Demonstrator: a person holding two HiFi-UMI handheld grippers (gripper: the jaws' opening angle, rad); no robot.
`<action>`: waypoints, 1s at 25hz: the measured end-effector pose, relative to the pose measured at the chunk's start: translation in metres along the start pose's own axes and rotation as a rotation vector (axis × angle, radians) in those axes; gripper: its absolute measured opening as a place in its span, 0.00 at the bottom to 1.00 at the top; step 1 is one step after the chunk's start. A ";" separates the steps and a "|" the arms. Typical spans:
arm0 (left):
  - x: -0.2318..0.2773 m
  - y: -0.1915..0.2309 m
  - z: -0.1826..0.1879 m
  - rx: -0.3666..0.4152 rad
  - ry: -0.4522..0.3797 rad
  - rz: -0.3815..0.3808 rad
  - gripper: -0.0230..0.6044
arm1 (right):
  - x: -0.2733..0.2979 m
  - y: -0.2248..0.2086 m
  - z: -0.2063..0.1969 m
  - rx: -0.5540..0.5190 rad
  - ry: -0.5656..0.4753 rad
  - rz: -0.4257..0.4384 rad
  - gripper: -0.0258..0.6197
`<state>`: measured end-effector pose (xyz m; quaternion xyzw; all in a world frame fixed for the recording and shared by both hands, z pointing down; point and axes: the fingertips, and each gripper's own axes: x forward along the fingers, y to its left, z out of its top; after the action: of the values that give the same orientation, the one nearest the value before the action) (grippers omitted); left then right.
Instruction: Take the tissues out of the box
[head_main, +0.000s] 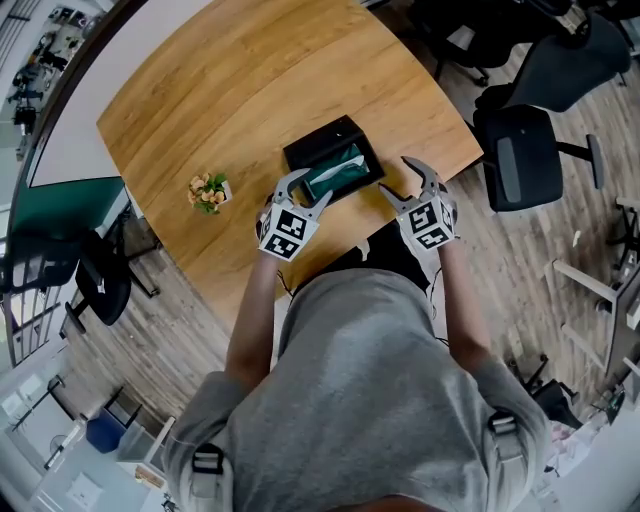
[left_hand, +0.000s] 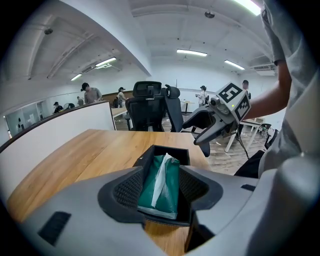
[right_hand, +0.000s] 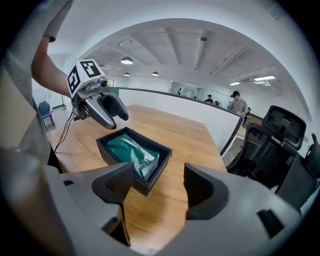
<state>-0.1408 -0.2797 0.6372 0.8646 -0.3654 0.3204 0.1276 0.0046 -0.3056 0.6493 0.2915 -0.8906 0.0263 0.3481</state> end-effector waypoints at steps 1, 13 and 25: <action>0.004 0.000 -0.001 0.003 0.006 -0.004 0.42 | 0.001 -0.001 -0.002 0.003 0.004 0.001 0.54; 0.050 -0.008 -0.017 0.062 0.106 -0.065 0.42 | 0.016 -0.009 -0.012 0.010 0.015 0.053 0.54; 0.071 -0.006 -0.030 0.128 0.200 -0.064 0.32 | 0.022 -0.009 -0.025 0.031 0.031 0.073 0.52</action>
<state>-0.1129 -0.3005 0.7061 0.8460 -0.3017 0.4234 0.1181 0.0114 -0.3179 0.6808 0.2637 -0.8947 0.0571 0.3559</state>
